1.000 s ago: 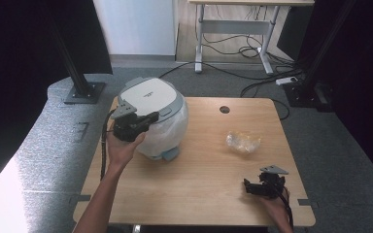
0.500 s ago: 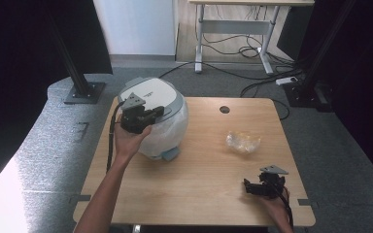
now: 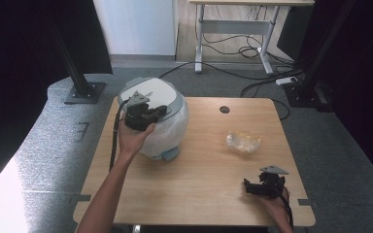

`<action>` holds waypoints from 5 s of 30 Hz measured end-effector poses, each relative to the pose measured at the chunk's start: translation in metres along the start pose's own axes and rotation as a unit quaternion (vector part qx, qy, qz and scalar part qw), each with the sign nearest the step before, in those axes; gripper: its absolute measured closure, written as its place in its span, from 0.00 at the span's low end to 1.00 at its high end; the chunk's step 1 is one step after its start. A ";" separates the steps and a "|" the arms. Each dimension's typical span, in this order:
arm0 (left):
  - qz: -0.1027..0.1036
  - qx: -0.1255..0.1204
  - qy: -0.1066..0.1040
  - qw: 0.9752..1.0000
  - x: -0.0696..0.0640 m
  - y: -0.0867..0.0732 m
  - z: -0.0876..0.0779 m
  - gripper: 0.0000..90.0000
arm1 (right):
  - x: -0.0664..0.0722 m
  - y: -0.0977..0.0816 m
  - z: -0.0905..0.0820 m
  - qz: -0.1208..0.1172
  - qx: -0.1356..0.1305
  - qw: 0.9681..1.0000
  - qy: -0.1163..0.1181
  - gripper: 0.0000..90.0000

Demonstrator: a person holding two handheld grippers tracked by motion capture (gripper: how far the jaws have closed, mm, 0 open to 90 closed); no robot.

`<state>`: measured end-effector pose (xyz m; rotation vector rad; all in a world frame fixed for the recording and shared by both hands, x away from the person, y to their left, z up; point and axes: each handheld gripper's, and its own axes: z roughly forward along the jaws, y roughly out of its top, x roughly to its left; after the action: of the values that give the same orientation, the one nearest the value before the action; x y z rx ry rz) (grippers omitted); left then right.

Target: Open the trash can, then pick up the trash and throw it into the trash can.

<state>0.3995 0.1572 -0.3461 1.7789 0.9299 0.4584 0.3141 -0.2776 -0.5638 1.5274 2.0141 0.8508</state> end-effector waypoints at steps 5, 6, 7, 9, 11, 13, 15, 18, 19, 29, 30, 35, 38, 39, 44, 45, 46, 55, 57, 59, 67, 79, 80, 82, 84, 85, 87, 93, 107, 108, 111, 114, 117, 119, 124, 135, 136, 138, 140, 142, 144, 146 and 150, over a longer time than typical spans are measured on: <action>-0.013 -0.004 -0.010 1.000 0.003 -0.001 0.000 1.00 | 0.000 0.000 0.000 0.000 0.000 1.000 0.000 0.01; -0.013 -0.004 -0.010 1.000 0.003 -0.001 0.000 1.00 | 0.000 0.000 0.000 0.000 0.000 1.000 0.000 0.01; -0.013 -0.004 -0.011 1.000 0.003 -0.001 0.000 1.00 | 0.000 0.000 0.000 0.000 0.000 1.000 0.000 0.01; -0.014 -0.001 -0.014 1.000 0.004 -0.001 0.000 1.00 | 0.000 0.000 0.000 -0.001 0.000 1.000 0.000 0.01; -0.012 -0.001 -0.014 1.000 0.003 -0.002 0.000 1.00 | 0.000 0.000 0.000 -0.001 -0.001 1.000 0.001 0.01; -0.009 0.000 -0.012 1.000 0.002 -0.002 0.000 1.00 | 0.000 0.000 0.000 -0.001 -0.001 1.000 0.001 0.01; -0.011 -0.002 -0.013 1.000 0.003 -0.003 0.000 1.00 | 0.000 0.000 0.000 -0.001 -0.001 1.000 0.001 0.01; -0.014 0.000 -0.012 1.000 0.003 -0.003 0.000 1.00 | 0.000 0.000 0.000 -0.001 -0.001 1.000 0.001 0.01; -0.016 0.001 -0.017 1.000 0.003 -0.003 0.000 1.00 | 0.000 0.000 0.000 -0.001 -0.001 1.000 0.001 0.01; -0.008 -0.007 -0.023 1.000 -0.002 -0.003 -0.002 0.89 | 0.000 0.000 0.000 -0.002 -0.001 1.000 0.001 0.01; -0.007 -0.009 -0.018 1.000 -0.003 -0.004 -0.003 0.82 | 0.000 0.000 0.000 -0.002 -0.001 1.000 0.001 0.01; -0.017 -0.029 -0.029 0.999 -0.008 -0.010 -0.013 0.46 | 0.000 0.000 0.000 -0.002 -0.001 1.000 0.001 0.01; -0.013 -0.036 -0.038 0.999 -0.011 -0.015 -0.019 0.35 | 0.000 0.000 0.000 -0.002 -0.001 1.000 0.001 0.01; -0.009 -0.040 -0.037 0.998 -0.013 -0.018 -0.023 0.35 | 0.000 0.000 0.000 -0.002 -0.001 1.000 0.001 0.01; 0.010 -0.050 -0.024 0.998 -0.020 -0.035 -0.037 0.24 | 0.000 -0.001 0.000 -0.002 -0.001 1.000 0.001 0.01; 0.013 -0.057 -0.023 0.998 -0.022 -0.043 -0.042 0.23 | 0.000 -0.001 0.000 -0.003 -0.001 1.000 0.001 0.01; 0.013 -0.057 -0.023 0.998 -0.022 -0.043 -0.042 0.22 | 0.000 -0.001 0.000 -0.003 -0.001 1.000 0.001 0.01; 0.015 -0.066 -0.010 0.998 -0.025 -0.082 -0.065 0.19 | 0.000 -0.001 0.000 -0.003 -0.002 1.000 0.001 0.01; 0.015 -0.063 -0.009 0.998 -0.025 -0.088 -0.066 0.19 | 0.000 -0.001 0.000 -0.002 -0.002 1.000 0.001 0.01; 0.021 -0.055 0.002 0.998 -0.025 -0.098 -0.066 0.19 | 0.000 -0.001 0.000 -0.002 -0.002 1.000 0.001 0.02; 0.015 -0.006 0.026 1.000 -0.014 -0.137 -0.054 0.19 | 0.000 -0.001 0.000 -0.002 -0.002 1.000 0.001 0.02; 0.008 0.028 0.041 0.999 -0.003 -0.159 -0.042 0.18 | 0.000 -0.001 -0.001 -0.004 -0.005 1.000 0.002 0.05; 0.008 0.029 0.041 0.999 -0.004 -0.161 -0.041 0.18 | 0.000 -0.001 -0.002 -0.005 -0.007 1.000 0.003 0.07; 0.004 0.033 0.038 0.999 -0.004 -0.165 -0.039 0.18 | 0.000 -0.002 -0.002 -0.003 -0.011 1.000 0.001 0.10; 0.004 0.037 0.038 0.999 -0.004 -0.169 -0.037 0.18 | 0.000 -0.002 -0.003 0.000 -0.015 1.000 0.001 0.14; 0.004 0.041 0.037 0.998 -0.004 -0.172 -0.035 0.18 | -0.001 -0.002 -0.003 0.001 -0.017 1.000 0.001 0.14; 0.005 0.046 0.037 0.998 -0.003 -0.177 -0.033 0.18 | -0.001 -0.001 -0.003 0.004 -0.019 1.000 0.004 0.14; 0.002 0.064 0.042 0.997 0.001 -0.187 -0.029 0.18 | 0.002 0.005 -0.004 0.006 -0.039 0.999 0.004 0.17; -0.008 0.072 0.048 0.996 0.008 -0.196 -0.031 0.19 | -0.002 0.030 -0.006 0.029 -0.079 0.996 -0.004 0.22; -0.006 0.073 0.047 0.996 0.007 -0.196 -0.031 0.19 | -0.003 0.032 -0.007 0.032 -0.082 0.996 -0.005 0.22; -0.003 0.077 0.051 0.996 0.007 -0.196 -0.030 0.19 | -0.007 0.040 -0.005 0.043 -0.091 0.995 -0.009 0.25; -0.003 0.078 0.052 0.996 0.008 -0.196 -0.030 0.19 | -0.010 0.050 -0.002 0.045 -0.092 0.995 -0.015 0.25; -0.003 0.078 0.053 0.996 0.009 -0.197 -0.029 0.19 | -0.012 0.057 -0.002 0.050 -0.097 0.994 -0.017 0.26; -0.005 0.080 0.053 0.995 0.009 -0.198 -0.028 0.19 | -0.014 0.064 -0.002 0.052 -0.099 0.994 -0.021 0.27; -0.002 0.084 0.051 0.995 0.007 -0.199 -0.027 0.19 | -0.020 0.077 0.004 0.057 -0.098 0.993 -0.029 0.28; -0.002 0.087 0.050 0.995 0.007 -0.200 -0.025 0.19 | -0.032 0.092 0.023 0.083 -0.089 0.992 -0.042 0.30; -0.001 0.088 0.049 0.995 0.007 -0.200 -0.024 0.19 | -0.033 0.093 0.025 0.087 -0.089 0.991 -0.041 0.31; -0.001 0.089 0.048 0.995 0.006 -0.200 -0.024 0.19 | -0.035 0.094 0.029 0.090 -0.086 0.991 -0.041 0.32; 0.000 0.089 0.048 0.995 0.006 -0.200 -0.024 0.19 | -0.036 0.095 0.032 0.093 -0.084 0.991 -0.036 0.36; -0.001 0.087 0.050 0.995 0.007 -0.200 -0.024 0.19 | -0.036 0.095 0.036 0.097 -0.079 0.992 -0.028 0.42; -0.002 0.087 0.050 0.995 0.007 -0.200 -0.024 0.19 | -0.036 0.095 0.039 0.094 -0.073 0.993 -0.023 0.47; -0.003 0.087 0.050 0.995 0.007 -0.200 -0.024 0.19 | -0.036 0.095 0.042 0.096 -0.070 0.993 -0.018 0.56; -0.001 0.089 0.050 0.995 0.007 -0.201 -0.023 0.19 | -0.038 0.095 0.048 0.096 -0.066 0.993 -0.002 0.75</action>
<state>0.3121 0.2107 -0.5205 1.9302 1.0690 0.4791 0.4209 -0.2866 -0.5289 1.6633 1.7903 1.0316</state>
